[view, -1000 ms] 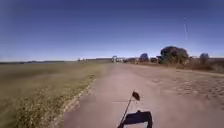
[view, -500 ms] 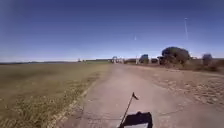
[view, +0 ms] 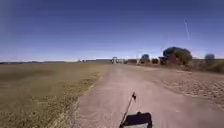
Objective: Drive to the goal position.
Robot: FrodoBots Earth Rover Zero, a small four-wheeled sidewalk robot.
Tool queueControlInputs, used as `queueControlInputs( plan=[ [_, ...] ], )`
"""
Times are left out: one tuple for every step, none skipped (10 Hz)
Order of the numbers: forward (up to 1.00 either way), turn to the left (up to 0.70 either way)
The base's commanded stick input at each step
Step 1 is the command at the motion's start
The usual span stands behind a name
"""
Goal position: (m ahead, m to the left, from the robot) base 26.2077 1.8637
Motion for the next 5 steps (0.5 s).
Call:
queueControlInputs(
  plan=[
    [1.00, 0.00],
    [1.00, 0.00],
    [1.00, 0.00],
    [1.00, 0.00],
    [1.00, 0.00]
  ],
)
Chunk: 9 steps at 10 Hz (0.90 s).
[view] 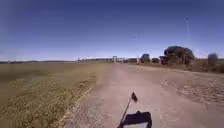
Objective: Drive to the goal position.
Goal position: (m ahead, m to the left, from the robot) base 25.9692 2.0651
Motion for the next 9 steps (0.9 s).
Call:
queueControlInputs(
  plan=[
    [1.00, 0.00],
    [1.00, 0.00],
    [1.00, 0.00],
    [1.00, -0.12],
    [1.00, -0.32],
    [1.00, -0.40],
    [1.00, -0.40],
    [1.00, 0.00],
    [1.00, 0.00]
  ],
)
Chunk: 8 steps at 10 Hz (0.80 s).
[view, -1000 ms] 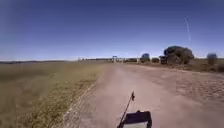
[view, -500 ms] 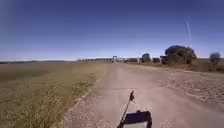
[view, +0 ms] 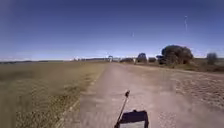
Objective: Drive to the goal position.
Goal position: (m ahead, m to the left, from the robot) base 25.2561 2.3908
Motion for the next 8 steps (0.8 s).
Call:
queueControlInputs(
  plan=[
    [1.00, 0.00],
    [1.00, 0.00],
    [1.00, 0.00],
    [1.00, 0.00],
    [1.00, 0.09],
    [1.00, 0.25],
    [1.00, 0.40],
    [1.00, 0.16]
  ],
)
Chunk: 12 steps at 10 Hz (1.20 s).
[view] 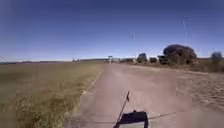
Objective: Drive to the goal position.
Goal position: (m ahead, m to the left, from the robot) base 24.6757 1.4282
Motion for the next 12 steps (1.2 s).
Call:
queueControlInputs(
  plan=[
    [1.00, 0.02],
    [1.00, 0.00],
    [1.00, 0.00],
    [1.00, 0.00],
    [1.00, 0.00],
    [1.00, 0.00],
    [1.00, 0.00],
    [1.00, 0.00],
    [1.00, 0.00],
    [1.00, 0.00],
    [1.00, 0.00],
    [1.00, 0.00]
  ],
)
